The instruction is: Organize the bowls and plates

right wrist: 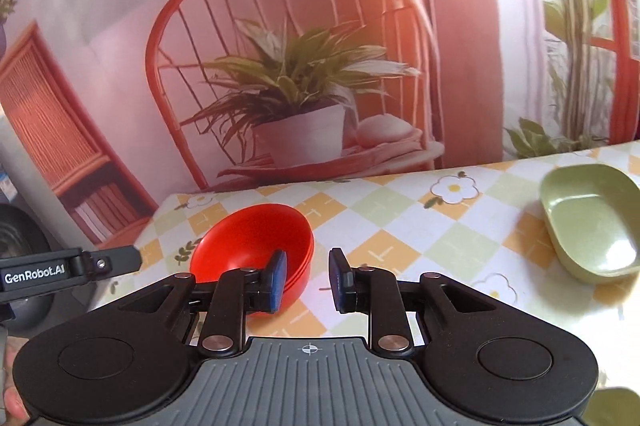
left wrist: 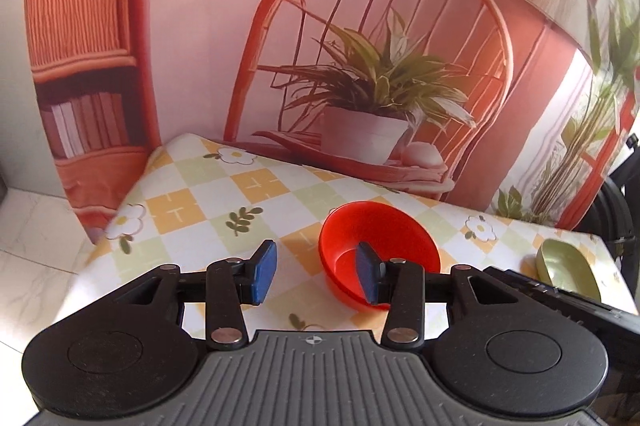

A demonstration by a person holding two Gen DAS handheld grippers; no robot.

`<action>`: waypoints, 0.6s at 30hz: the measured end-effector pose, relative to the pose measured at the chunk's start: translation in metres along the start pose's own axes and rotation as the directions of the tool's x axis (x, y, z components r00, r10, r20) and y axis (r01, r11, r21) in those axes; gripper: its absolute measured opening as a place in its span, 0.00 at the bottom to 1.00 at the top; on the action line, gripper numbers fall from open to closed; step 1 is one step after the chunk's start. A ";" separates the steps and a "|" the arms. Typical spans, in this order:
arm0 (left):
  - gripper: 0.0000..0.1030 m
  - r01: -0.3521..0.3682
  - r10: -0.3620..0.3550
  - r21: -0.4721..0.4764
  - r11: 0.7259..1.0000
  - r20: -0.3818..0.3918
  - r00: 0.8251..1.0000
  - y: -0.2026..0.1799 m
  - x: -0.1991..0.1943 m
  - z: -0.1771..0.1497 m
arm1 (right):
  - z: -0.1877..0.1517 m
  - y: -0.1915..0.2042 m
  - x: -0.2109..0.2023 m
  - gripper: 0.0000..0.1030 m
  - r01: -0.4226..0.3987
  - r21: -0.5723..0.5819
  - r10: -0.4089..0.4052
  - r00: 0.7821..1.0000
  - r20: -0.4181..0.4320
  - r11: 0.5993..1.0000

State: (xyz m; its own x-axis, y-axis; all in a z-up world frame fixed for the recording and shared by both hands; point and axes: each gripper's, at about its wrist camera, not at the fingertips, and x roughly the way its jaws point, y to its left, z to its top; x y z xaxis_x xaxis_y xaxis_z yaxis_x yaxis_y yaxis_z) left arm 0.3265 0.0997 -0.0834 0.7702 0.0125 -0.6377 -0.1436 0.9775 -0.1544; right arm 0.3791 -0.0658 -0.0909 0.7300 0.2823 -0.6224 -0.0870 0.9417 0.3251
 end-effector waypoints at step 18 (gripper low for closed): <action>0.44 -0.035 0.038 0.093 0.995 -0.028 0.999 0.039 -0.110 -0.055 | -0.041 0.027 -0.070 0.22 -0.110 -0.030 0.112 0.993 0.045 0.993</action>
State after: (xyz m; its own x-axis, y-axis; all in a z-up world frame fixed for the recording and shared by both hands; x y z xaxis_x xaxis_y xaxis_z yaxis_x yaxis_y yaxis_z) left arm 0.2027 0.1246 -0.0607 0.7466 0.0434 -0.6638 -0.1120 0.9918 -0.0610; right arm 0.2985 -0.0523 -0.0676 0.7457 0.3770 -0.5494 -0.1872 0.9099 0.3703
